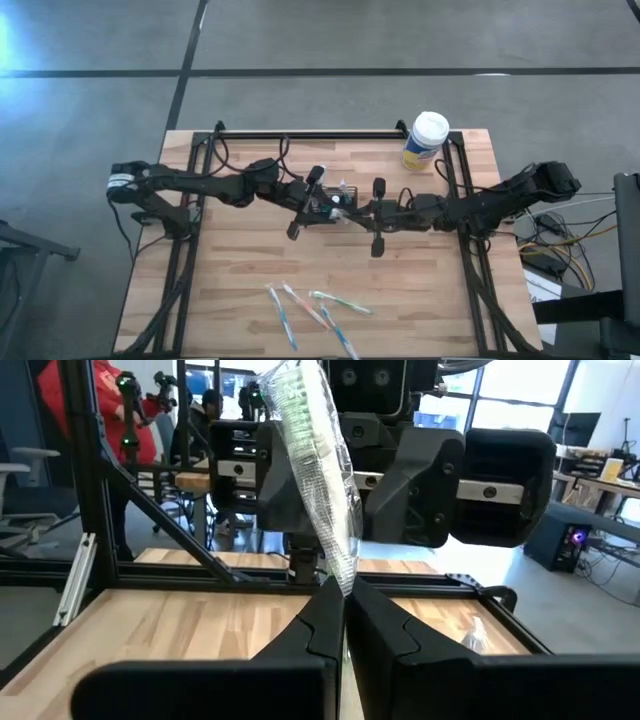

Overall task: Pick & Place toothbrushing station
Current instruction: Put the top green toothbrush into the black organizer

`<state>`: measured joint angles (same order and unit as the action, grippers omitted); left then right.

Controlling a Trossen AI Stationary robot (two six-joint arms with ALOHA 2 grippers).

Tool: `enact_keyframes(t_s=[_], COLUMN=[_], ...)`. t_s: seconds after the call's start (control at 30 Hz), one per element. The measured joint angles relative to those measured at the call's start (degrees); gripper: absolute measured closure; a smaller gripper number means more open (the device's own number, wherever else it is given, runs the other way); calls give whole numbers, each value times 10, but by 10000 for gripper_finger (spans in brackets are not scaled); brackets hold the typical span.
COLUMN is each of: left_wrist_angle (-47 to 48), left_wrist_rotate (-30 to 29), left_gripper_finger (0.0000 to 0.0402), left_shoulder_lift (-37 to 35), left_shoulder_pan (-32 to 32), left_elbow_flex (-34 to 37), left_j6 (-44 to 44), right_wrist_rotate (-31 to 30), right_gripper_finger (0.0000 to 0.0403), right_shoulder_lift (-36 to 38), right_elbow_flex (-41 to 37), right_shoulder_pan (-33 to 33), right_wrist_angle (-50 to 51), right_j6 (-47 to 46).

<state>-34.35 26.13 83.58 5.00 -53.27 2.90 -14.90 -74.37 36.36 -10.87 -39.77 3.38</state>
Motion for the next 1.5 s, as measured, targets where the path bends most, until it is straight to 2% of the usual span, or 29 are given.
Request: enact_keyframes(t_s=[0.33, 0.7, 0.9, 0.97, 1.07, 1.23, 1.37, 1.5], left_wrist_angle=[-16, -21, -21, -22, -21, 0, 14, 23], left_wrist_rotate=[-4, -37, -39, -39, -38, -42, -54, -118], left_gripper_finger=[255, 321, 384, 385, 378, 386, 386, 385], left_shoulder_lift=[3, 13, 13, 13, 13, 12, 6, 6], left_shoulder_pan=[-6, -6, -6, -6, -6, -6, -6, -6], left_elbow_flex=[0, 0, 0, 0, 0, 0, 0, 0], left_j6=[15, 24, 33, 33, 33, 36, 42, 46], right_wrist_rotate=[1, 2, 2, 2, 2, 4, -27, -46], right_gripper_finger=[394, 394, 394, 393, 377, 323, 279, 253], right_shoulder_lift=[0, 0, 0, 0, 2, 26, 52, 87], right_elbow_flex=[0, 0, 0, -1, -1, -1, -1, -1], right_shoulder_pan=[8, 8, 7, 7, 0, -21, -40, -58], right_wrist_angle=[0, -12, -15, -20, -20, -23, -8, 58], right_j6=[-4, -4, -4, 0, 15, 52, 61, 57])
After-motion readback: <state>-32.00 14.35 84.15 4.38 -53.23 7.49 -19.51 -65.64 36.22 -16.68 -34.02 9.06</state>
